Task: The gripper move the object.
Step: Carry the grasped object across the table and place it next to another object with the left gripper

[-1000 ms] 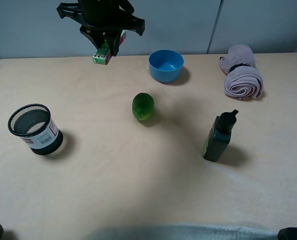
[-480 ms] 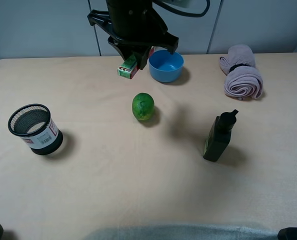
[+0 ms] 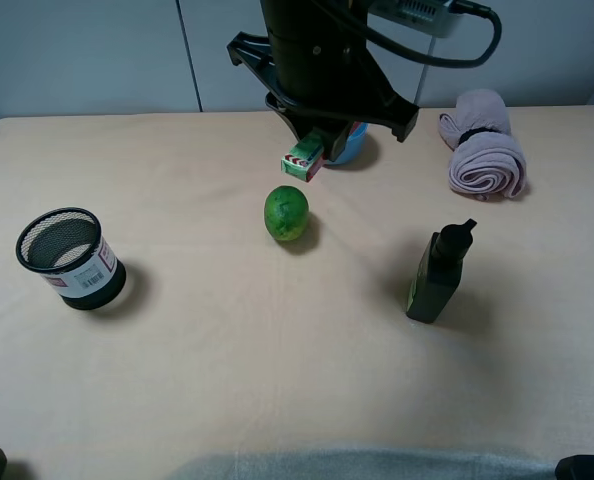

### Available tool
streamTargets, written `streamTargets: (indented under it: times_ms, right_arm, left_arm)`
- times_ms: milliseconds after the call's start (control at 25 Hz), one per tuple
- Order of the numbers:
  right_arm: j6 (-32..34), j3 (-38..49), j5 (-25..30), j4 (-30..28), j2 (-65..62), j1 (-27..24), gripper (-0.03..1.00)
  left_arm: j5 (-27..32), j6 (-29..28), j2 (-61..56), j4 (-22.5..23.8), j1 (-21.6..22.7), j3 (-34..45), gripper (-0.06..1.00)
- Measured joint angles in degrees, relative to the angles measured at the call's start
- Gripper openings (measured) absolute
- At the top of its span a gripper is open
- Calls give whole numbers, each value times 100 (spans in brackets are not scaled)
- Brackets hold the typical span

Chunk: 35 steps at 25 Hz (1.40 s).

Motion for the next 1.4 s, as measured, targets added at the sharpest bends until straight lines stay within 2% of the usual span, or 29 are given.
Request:
streamTargets:
  times_ms: [600,1400]
  right_arm:
    - [0,0,0,0,0,0,69]
    - [0,0,0,0,0,0,69]
  left_arm:
    - [-268,-504,353,-4,-631,0,29]
    - [-929,-658,1150,-134,-686,0,29]
